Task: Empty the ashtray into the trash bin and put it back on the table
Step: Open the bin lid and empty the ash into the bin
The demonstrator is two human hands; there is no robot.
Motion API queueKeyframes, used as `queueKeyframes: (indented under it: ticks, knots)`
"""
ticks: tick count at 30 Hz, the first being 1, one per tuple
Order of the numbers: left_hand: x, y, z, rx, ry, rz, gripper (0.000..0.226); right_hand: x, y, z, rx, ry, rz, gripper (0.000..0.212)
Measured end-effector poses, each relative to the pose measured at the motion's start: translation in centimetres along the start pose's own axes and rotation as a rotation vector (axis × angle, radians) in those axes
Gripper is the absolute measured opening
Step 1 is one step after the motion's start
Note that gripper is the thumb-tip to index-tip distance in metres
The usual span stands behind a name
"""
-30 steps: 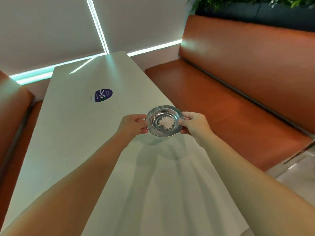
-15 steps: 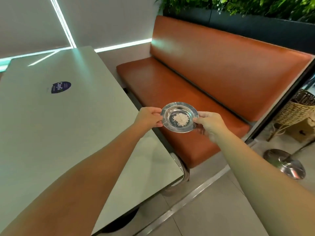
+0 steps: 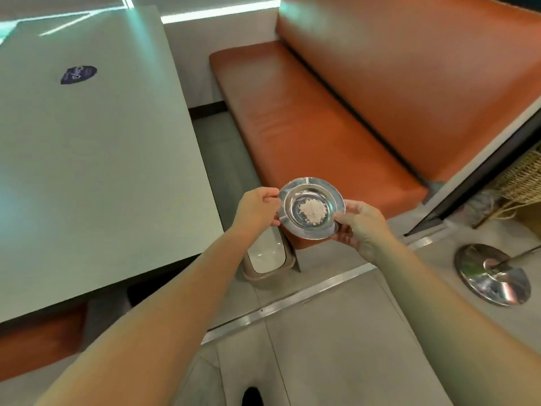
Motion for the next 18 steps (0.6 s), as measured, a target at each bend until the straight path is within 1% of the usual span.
queueKeyframes:
  ticks: [1,4,7,8,9,11,14,18]
  knots:
    - [-0.7,0.0,-0.8,0.007,-0.012,0.010,0.036,0.3,-0.4,1.1,-0.023,-0.019,-0.001,0.019]
    - [-2.5,-0.3,-3.4,0.030,-0.039,0.031,0.020,1.0,-2.0,4.7,-0.089,-0.059,-0.005,0.020]
    - [-3.7,-1.4,-7.1,0.101,-0.069,0.042,0.026,1.8,-3.3,8.5,-0.147,-0.055,0.035,0.020]
    - [-4.1,-2.0,-8.6,0.129,-0.071,0.041,0.020,2.1,-3.8,9.8,-0.166,-0.043,0.050,0.021]
    - [-4.4,-2.5,-10.2,0.156,-0.101,0.038,0.021,2.3,-4.3,11.1,-0.186,-0.028,0.061,0.022]
    - [-4.8,-3.6,-13.2,0.205,-0.191,0.012,0.037,2.6,-5.4,13.6,-0.218,0.003,0.066,0.023]
    - [-4.8,-5.6,-16.8,0.221,-0.281,0.001,0.044,2.6,-7.5,17.0,-0.248,0.031,0.074,0.023]
    - [-4.5,-8.3,-20.2,0.220,-0.417,0.056,0.045,2.1,-10.3,21.3,-0.288,0.045,0.071,0.026]
Point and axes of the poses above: each hand's wrist, its own y-axis away from the middle knuckle, its own x-axis out of the back of the hand, z = x × y, the point moved 9 cm from there along -y, towards the middle knuckle, and after that the axes turned 13 degrees about -y, right-handed, at the moved point
